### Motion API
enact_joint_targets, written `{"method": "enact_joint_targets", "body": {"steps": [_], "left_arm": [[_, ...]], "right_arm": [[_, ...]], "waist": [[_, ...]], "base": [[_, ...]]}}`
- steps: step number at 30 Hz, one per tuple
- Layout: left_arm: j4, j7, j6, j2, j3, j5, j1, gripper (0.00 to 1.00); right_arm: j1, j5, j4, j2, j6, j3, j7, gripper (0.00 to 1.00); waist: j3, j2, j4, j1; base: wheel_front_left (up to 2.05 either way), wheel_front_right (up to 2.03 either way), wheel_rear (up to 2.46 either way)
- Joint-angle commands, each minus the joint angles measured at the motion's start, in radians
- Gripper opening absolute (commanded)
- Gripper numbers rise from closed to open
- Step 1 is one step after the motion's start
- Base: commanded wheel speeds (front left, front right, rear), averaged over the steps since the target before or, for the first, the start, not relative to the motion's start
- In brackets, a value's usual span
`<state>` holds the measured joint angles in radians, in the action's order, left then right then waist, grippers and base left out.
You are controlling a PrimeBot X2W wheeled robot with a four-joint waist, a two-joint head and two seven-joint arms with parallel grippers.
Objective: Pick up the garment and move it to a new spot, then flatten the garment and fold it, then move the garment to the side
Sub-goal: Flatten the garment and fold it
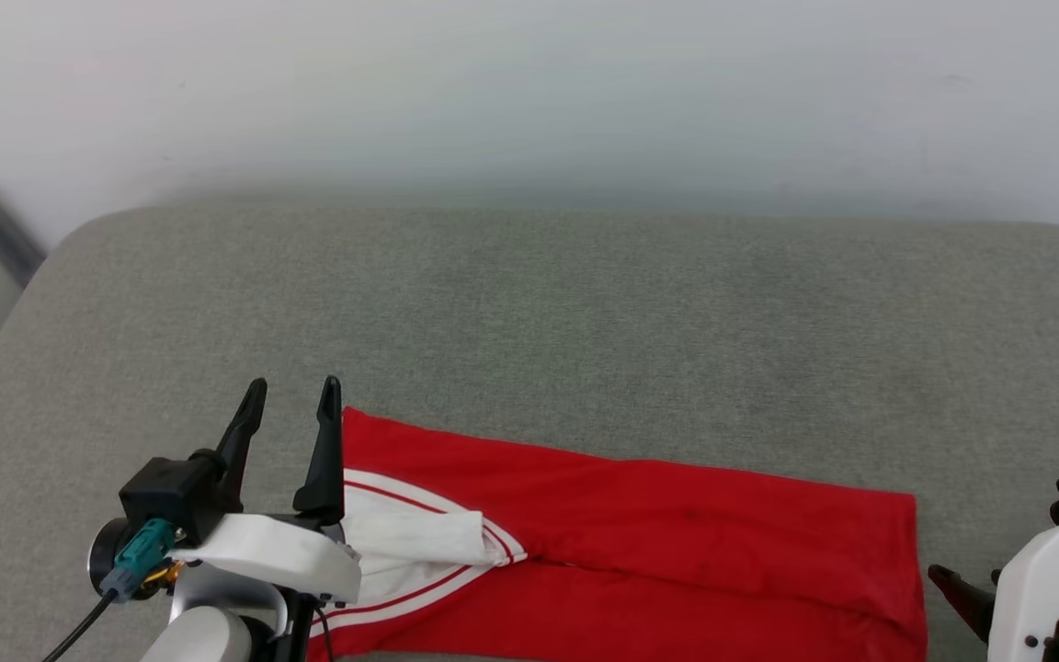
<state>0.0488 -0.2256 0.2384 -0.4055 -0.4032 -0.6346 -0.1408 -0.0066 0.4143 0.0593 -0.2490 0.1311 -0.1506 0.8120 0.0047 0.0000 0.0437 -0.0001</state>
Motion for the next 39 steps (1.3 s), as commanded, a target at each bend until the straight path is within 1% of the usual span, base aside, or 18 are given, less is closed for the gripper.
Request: {"method": "enact_joint_targets", "body": {"steps": [1,5,9,12,14,15,16,17,18,24,31,35,39], "left_arm": [[-0.026,-0.01,0.007,0.003,-0.003,0.019,-0.019,1.0],[-0.075,-0.018,0.015,0.01,-0.017,0.048,-0.027,1.0],[-0.104,-0.022,0.017,0.013,-0.026,0.064,-0.031,1.0],[-0.114,-0.02,0.018,0.012,-0.031,0.072,-0.034,1.0],[-0.12,-0.021,0.016,0.007,-0.034,0.075,-0.037,1.0],[-0.12,-0.019,0.015,0.005,-0.037,0.077,-0.037,1.0],[-0.12,-0.018,0.015,0.002,-0.038,0.08,-0.038,1.0],[-0.121,-0.018,0.016,0.0,-0.038,0.08,-0.038,1.0],[-0.121,-0.017,0.017,-0.002,-0.039,0.08,-0.037,1.0],[-0.113,-0.003,0.035,-0.013,-0.043,0.08,0.0,1.0],[-0.12,0.009,0.058,-0.021,-0.045,0.073,0.051,1.0],[-0.131,0.014,0.07,-0.026,-0.047,0.071,0.08,1.0],[-0.137,0.017,0.079,-0.032,-0.051,0.077,0.094,1.0]], "right_arm": [[-0.017,-0.003,0.011,0.013,-0.001,-0.008,0.018,1.0],[-0.033,0.001,0.061,0.039,-0.001,-0.011,0.032,1.0],[-0.054,0.008,0.134,0.069,-0.001,-0.019,0.02,1.0],[-0.059,0.018,0.203,0.087,-0.001,-0.018,0.019,1.0],[-0.05,0.021,0.255,0.095,-0.001,-0.006,0.039,1.0],[-0.047,0.026,0.271,0.098,-0.001,0.003,0.044,0.89],[-0.049,0.03,0.281,0.103,-0.001,0.011,0.044,0.4],[-0.053,0.032,0.29,0.104,-0.001,0.021,0.043,0.04],[-0.058,0.035,0.292,0.102,-0.001,0.029,0.04,0.0],[-0.094,0.038,0.256,0.057,-0.001,0.052,0.002,0.0],[-0.098,0.037,0.233,0.006,-0.001,0.053,-0.006,0.0],[-0.086,0.022,0.233,-0.029,-0.001,0.019,0.009,0.0],[-0.079,-0.002,0.213,-0.056,-0.001,-0.059,0.027,0.0]], "waist": [[0.031,0.0,0.035,0.0001],[0.069,0.0,0.073,0.0001],[0.102,0.0,0.105,0.0001],[0.117,0.0,0.119,0.0001],[0.12,0.0,0.126,0.0001],[0.12,0.0,0.128,0.0001],[0.121,0.0,0.129,0.0001],[0.12,0.0,0.128,0.0001],[0.117,0.0,0.127,0.0001],[0.076,0.0,0.1,0.0001],[0.014,0.0,0.056,0.0001],[-0.01,0.0,0.027,0.0001],[-0.017,0.0,0.003,0.0001]], "base": [[0.0,0.0,0.0],[0.0,0.0,0.0],[0.0,0.0,0.0],[0.0,0.0,0.0],[0.0,0.0,0.0],[0.0,0.0,0.0],[0.0,0.0,0.0],[0.0,0.0,0.0],[0.0,0.0,0.0],[0.0,0.0,0.0],[0.0,0.0,0.0],[0.0,0.0,0.0],[0.0,0.0,0.0]]}}
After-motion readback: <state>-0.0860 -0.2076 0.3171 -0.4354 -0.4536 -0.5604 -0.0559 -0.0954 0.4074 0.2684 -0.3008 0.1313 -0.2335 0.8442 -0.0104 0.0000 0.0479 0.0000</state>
